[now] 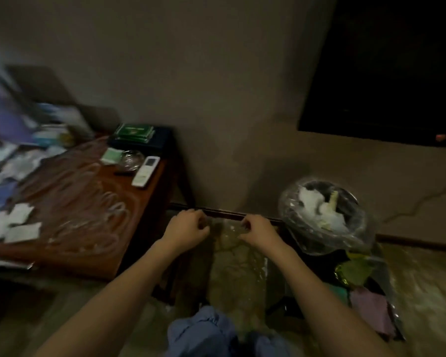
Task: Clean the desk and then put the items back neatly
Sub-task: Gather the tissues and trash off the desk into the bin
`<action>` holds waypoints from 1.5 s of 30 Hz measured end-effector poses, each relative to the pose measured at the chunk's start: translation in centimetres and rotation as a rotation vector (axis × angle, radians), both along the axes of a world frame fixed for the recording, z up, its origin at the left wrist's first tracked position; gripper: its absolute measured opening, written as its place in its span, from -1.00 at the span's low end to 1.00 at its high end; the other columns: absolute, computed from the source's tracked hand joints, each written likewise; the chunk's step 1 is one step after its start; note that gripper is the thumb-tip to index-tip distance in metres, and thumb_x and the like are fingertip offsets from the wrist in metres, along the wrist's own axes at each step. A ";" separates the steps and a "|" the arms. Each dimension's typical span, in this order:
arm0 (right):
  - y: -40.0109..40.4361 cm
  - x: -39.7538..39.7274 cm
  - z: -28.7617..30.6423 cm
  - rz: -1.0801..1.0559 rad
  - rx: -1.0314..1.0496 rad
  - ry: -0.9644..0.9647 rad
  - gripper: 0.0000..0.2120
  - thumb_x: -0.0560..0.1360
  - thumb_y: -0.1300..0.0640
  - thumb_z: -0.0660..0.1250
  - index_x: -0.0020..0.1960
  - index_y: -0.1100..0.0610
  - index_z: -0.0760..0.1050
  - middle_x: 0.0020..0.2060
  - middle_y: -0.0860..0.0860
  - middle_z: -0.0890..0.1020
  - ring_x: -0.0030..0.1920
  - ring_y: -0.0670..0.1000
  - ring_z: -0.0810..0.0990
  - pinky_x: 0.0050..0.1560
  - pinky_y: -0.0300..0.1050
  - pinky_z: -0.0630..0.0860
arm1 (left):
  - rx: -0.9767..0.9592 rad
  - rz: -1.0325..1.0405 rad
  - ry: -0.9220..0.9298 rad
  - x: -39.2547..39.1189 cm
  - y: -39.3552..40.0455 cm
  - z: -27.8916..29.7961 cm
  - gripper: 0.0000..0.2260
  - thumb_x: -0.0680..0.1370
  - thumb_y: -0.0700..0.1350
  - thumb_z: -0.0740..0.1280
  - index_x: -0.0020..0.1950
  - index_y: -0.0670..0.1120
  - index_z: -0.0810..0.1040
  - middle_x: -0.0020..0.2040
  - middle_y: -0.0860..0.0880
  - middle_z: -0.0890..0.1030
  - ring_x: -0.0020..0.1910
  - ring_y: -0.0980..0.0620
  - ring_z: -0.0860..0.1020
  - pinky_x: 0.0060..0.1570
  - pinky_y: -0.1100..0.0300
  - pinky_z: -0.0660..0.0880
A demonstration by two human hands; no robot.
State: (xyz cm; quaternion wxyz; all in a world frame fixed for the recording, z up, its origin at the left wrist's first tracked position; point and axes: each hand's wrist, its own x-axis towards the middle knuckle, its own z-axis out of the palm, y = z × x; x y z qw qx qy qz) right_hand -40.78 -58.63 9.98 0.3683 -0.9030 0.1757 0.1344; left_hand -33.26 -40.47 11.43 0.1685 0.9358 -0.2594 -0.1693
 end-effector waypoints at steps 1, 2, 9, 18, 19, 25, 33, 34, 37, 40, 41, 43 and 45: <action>1.9 0.5 0.1 0.056 -0.015 -0.011 -0.67 0.47 0.19 0.39 0.22 0.17 0.48 0.18 0.08 0.50 0.15 0.04 0.50 0.03 -0.19 0.44 | 0.002 0.046 0.007 -0.2 2.5 0.2 -0.72 0.54 0.01 0.29 0.22 -0.05 0.51 0.10 -0.02 0.53 0.11 -0.01 0.50 0.07 0.11 0.47; 3.7 0.9 0.2 0.107 -0.030 -0.020 -0.66 0.47 0.19 0.39 0.22 0.17 0.47 0.18 0.09 0.50 0.16 0.05 0.50 0.01 -0.20 0.42 | 0.002 0.092 0.014 -0.5 4.8 0.4 -0.71 0.55 0.00 0.29 0.23 -0.07 0.51 0.11 -0.03 0.53 0.11 -0.03 0.50 0.07 0.09 0.47; 17.0 2.5 0.4 0.377 -0.078 -0.011 -0.68 0.47 0.20 0.38 0.21 0.17 0.47 0.18 0.08 0.50 0.17 0.06 0.50 -0.03 -0.22 0.38 | -0.033 0.392 -0.026 -3.7 18.9 0.0 -0.66 0.50 0.02 0.32 0.24 -0.07 0.51 0.13 -0.01 0.58 0.12 -0.03 0.53 0.00 0.15 0.45; 38.7 4.7 1.9 0.613 -0.012 -0.059 -0.67 0.48 0.20 0.38 0.22 0.19 0.47 0.09 0.06 0.51 -0.05 -0.02 0.51 -0.24 -0.31 0.47 | 0.006 0.657 -0.068 -5.3 40.1 0.8 -0.75 0.50 0.00 0.33 0.13 -0.03 0.56 0.05 0.01 0.60 0.06 0.02 0.56 0.02 0.11 0.50; 40.9 4.9 1.7 0.634 -0.003 -0.060 -0.69 0.48 0.19 0.38 0.21 0.18 0.47 0.10 0.06 0.51 -0.07 -0.03 0.51 -0.27 -0.32 0.46 | 0.010 0.678 -0.080 -5.2 42.4 0.8 -0.76 0.50 -0.01 0.33 0.13 -0.04 0.56 0.05 0.00 0.60 0.05 0.02 0.55 0.01 0.12 0.50; 50.2 6.3 0.6 0.687 -0.011 -0.055 -0.73 0.46 0.17 0.39 0.14 0.16 0.51 0.11 0.10 0.54 0.02 0.03 0.52 -0.11 -0.18 0.42 | 0.045 0.730 -0.082 -4.3 52.8 0.7 -0.69 0.49 0.01 0.34 0.19 -0.06 0.55 0.11 -0.02 0.60 0.06 0.02 0.57 0.06 0.06 0.52; 54.5 12.0 -1.0 0.653 -0.032 -0.010 -0.71 0.46 0.16 0.41 0.16 0.14 0.50 0.12 0.07 0.52 0.02 0.00 0.51 -0.09 -0.21 0.45 | 0.026 0.737 -0.008 -0.2 57.7 -2.4 -0.67 0.50 0.02 0.34 0.24 -0.03 0.51 0.12 -0.01 0.57 0.06 0.03 0.54 0.05 0.07 0.53; 54.7 13.0 -1.5 0.641 -0.033 0.001 -0.71 0.46 0.15 0.41 0.16 0.14 0.50 0.12 0.08 0.52 0.00 -0.01 0.50 -0.09 -0.21 0.43 | 0.031 0.725 0.010 0.6 58.0 -2.9 -0.67 0.50 0.03 0.34 0.24 -0.02 0.51 0.12 -0.01 0.57 0.06 0.04 0.54 0.05 0.08 0.53; 55.9 16.1 -3.3 0.624 -0.013 0.038 -0.73 0.47 0.16 0.39 0.15 0.15 0.49 0.11 0.07 0.53 -0.02 -0.02 0.48 -0.12 -0.22 0.41 | 0.038 0.699 0.046 3.7 59.2 -4.2 -0.66 0.50 0.02 0.34 0.25 -0.03 0.50 0.12 0.00 0.56 0.06 0.06 0.53 0.03 0.12 0.52; 57.3 19.8 -4.9 0.612 0.041 0.055 -0.71 0.49 0.20 0.37 0.19 0.18 0.48 0.11 0.07 0.52 -0.04 -0.03 0.48 -0.23 -0.29 0.40 | 0.042 0.709 0.071 7.9 60.4 -5.3 -0.67 0.50 0.01 0.35 0.25 -0.02 0.50 0.12 0.01 0.55 0.04 0.07 0.53 0.01 0.14 0.53; 57.7 21.1 -5.3 0.598 0.052 0.059 -0.69 0.49 0.21 0.36 0.22 0.18 0.47 0.11 0.07 0.51 -0.04 -0.02 0.47 -0.22 -0.28 0.39 | 0.041 0.711 0.085 9.5 60.9 -5.6 -0.66 0.49 0.00 0.36 0.24 -0.02 0.51 0.12 0.01 0.55 0.04 0.06 0.54 0.03 0.12 0.54; 58.4 23.6 -6.2 0.551 0.062 0.056 -0.67 0.50 0.18 0.35 0.25 0.18 0.46 0.09 0.07 0.49 0.00 0.01 0.47 -0.13 -0.22 0.39 | 0.051 0.696 0.114 12.7 61.6 -6.2 -0.66 0.47 0.02 0.36 0.22 0.00 0.52 0.14 0.01 0.55 0.05 0.05 0.55 0.06 0.07 0.54; 59.0 25.8 -7.2 0.475 0.083 0.050 -0.64 0.49 0.16 0.35 0.27 0.16 0.43 0.15 0.09 0.48 0.09 0.06 0.49 -0.03 -0.16 0.42 | 0.077 0.650 0.132 16.2 62.2 -6.6 -0.66 0.44 0.04 0.35 0.20 0.01 0.53 0.16 0.00 0.56 0.09 0.03 0.53 0.10 0.05 0.52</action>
